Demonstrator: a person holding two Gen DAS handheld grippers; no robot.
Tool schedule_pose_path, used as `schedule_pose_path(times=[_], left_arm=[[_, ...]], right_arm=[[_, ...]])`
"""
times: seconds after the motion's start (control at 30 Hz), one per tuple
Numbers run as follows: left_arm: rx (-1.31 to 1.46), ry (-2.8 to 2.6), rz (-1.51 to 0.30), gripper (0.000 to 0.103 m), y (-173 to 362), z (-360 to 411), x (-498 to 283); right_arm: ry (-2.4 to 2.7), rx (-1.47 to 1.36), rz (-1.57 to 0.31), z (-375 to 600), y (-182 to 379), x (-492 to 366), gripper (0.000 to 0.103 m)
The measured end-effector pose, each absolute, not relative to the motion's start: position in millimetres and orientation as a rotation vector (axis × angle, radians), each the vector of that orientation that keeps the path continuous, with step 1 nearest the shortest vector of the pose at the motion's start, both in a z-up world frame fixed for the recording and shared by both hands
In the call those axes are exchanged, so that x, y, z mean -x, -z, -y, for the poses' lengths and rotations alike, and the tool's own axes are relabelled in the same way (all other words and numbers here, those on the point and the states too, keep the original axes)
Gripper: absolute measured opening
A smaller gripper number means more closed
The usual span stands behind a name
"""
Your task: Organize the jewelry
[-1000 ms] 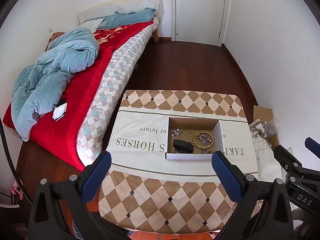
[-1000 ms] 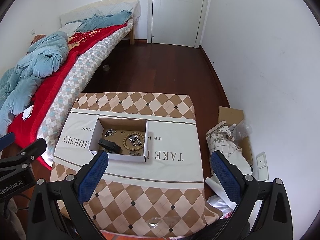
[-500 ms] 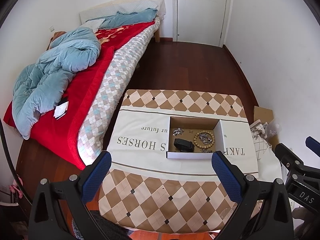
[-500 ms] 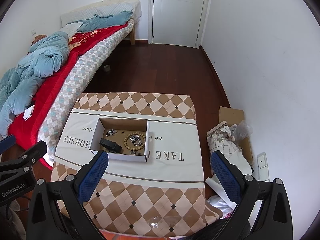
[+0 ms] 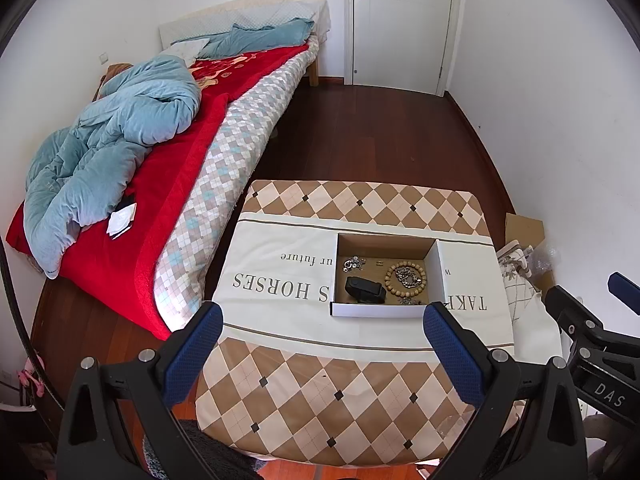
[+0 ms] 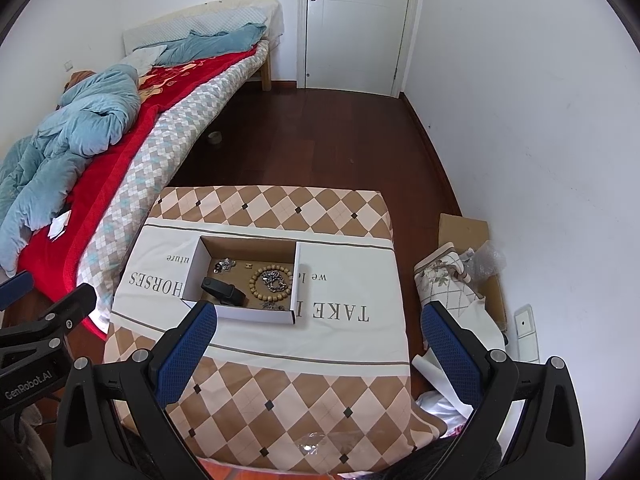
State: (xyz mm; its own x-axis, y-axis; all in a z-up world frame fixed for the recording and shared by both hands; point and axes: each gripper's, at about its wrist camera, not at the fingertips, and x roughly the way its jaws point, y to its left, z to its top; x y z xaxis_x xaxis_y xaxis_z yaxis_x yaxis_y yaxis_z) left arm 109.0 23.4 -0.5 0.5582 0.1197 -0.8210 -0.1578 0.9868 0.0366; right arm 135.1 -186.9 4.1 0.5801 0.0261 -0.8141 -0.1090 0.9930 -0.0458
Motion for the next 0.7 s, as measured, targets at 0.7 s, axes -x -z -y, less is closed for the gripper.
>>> schedule_pose_path(times=[0.7], left_arm=[[0.039, -0.159, -0.947, 0.102, -8.1, -19.6, -105.4]], right_arm=[[-0.084, 0.088, -0.939, 193.5, -9.3, -134.9, 0.103]])
